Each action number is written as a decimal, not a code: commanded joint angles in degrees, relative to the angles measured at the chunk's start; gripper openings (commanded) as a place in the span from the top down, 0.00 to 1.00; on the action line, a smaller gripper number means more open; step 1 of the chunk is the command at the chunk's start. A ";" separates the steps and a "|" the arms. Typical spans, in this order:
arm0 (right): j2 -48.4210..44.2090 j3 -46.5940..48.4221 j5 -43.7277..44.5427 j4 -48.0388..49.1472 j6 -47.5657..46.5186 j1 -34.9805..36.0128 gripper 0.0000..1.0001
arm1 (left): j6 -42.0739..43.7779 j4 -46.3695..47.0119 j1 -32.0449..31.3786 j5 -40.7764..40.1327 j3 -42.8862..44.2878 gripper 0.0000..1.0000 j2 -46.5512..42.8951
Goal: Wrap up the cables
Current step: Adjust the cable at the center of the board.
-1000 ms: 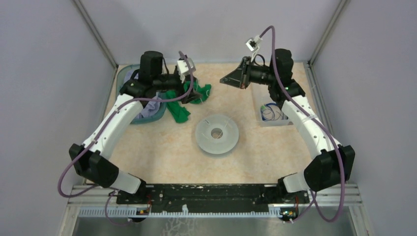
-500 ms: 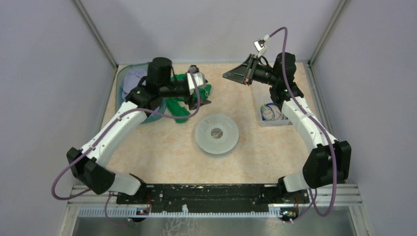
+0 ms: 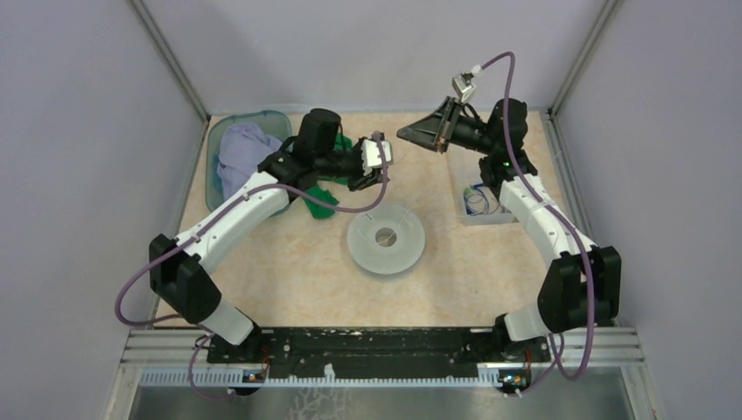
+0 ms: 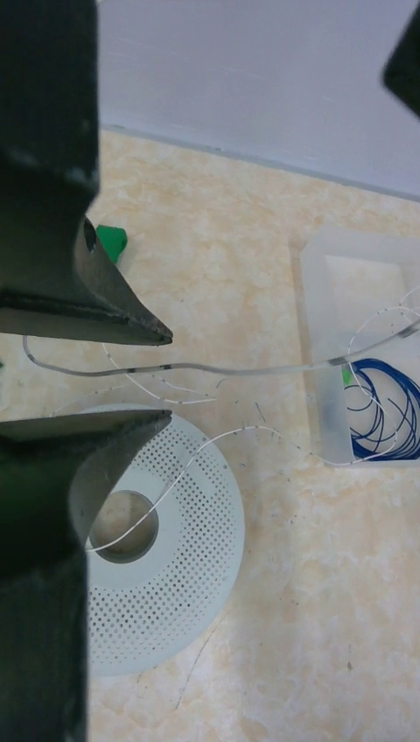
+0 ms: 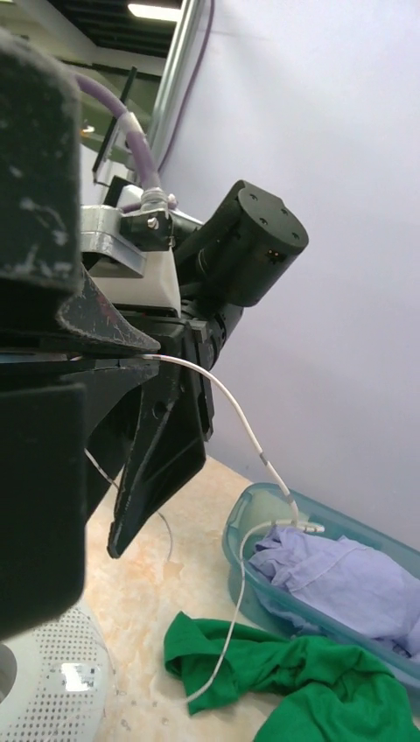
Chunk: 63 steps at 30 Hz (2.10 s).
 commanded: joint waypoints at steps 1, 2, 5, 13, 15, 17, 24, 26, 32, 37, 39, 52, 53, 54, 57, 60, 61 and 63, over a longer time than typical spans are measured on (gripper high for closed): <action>-1.56 -1.10 0.21 4.65 1.14 -2.76 1.00 | 1.78 1.92 -0.48 -1.76 -2.90 0.70 -2.73; -1.78 -1.58 0.61 4.30 0.38 -3.30 1.00 | 2.13 2.14 -0.45 -1.59 -3.88 0.78 -3.66; -2.48 -3.20 2.46 1.60 -4.62 -3.89 1.00 | 1.50 2.27 -0.39 0.73 -5.37 0.99 -5.46; -6.26 1.08 4.60 -20.33 -35.35 -6.90 0.58 | -2.59 -4.11 0.30 2.33 -1.53 1.00 -8.69; -8.13 2.50 3.58 -24.44 -43.64 -7.14 0.55 | -2.73 -6.60 0.51 2.49 -0.65 1.00 -9.08; -9.64 3.92 0.23 -28.20 -52.12 -7.15 0.44 | -2.77 -9.78 0.60 2.93 1.05 1.00 -8.63; -12.21 12.90 -6.67 -50.57 -83.34 -7.19 0.35 | -2.57 -24.61 0.69 8.01 11.93 1.00 -1.48; -12.64 13.78 -7.73 -54.61 -88.40 -7.12 0.34 | -2.86 -26.18 0.69 9.71 13.26 1.00 0.03; -12.47 14.97 -10.19 -59.35 -98.22 -4.91 0.33 | -3.77 -29.65 0.68 15.23 17.81 1.00 3.45; -11.23 15.82 -6.97 -63.43 -107.67 -0.37 0.33 | -4.35 -30.36 0.61 17.64 18.05 1.00 3.94; -10.61 15.62 -6.89 -63.66 -109.53 0.91 0.33 | -4.35 -30.21 0.61 18.17 17.74 1.00 3.83; -10.15 13.44 -2.74 -64.96 -114.50 3.23 0.70 | -4.56 -29.63 0.61 18.19 16.71 1.00 3.26; -10.27 13.30 -2.48 -64.98 -114.55 3.18 0.73 | -4.54 -29.61 0.61 18.11 16.62 1.00 3.17; -10.42 13.10 -2.45 -64.98 -114.52 3.21 0.75 | -4.58 -29.46 0.61 18.02 16.50 1.00 3.09; -10.85 12.17 -2.89 -64.17 -113.85 3.18 0.88 | -4.86 -29.07 0.60 18.12 16.30 1.00 2.87; -11.77 10.45 -2.88 -61.63 -111.00 3.22 1.00 | -5.55 -28.37 0.60 18.44 15.94 0.96 2.78; -12.24 9.64 -2.50 -59.93 -109.03 3.23 1.00 | -5.95 -27.73 0.63 18.42 15.75 0.91 2.70; -13.20 8.27 0.69 -55.83 -102.91 3.15 1.00 | -7.81 -25.07 0.76 17.15 14.84 0.76 1.97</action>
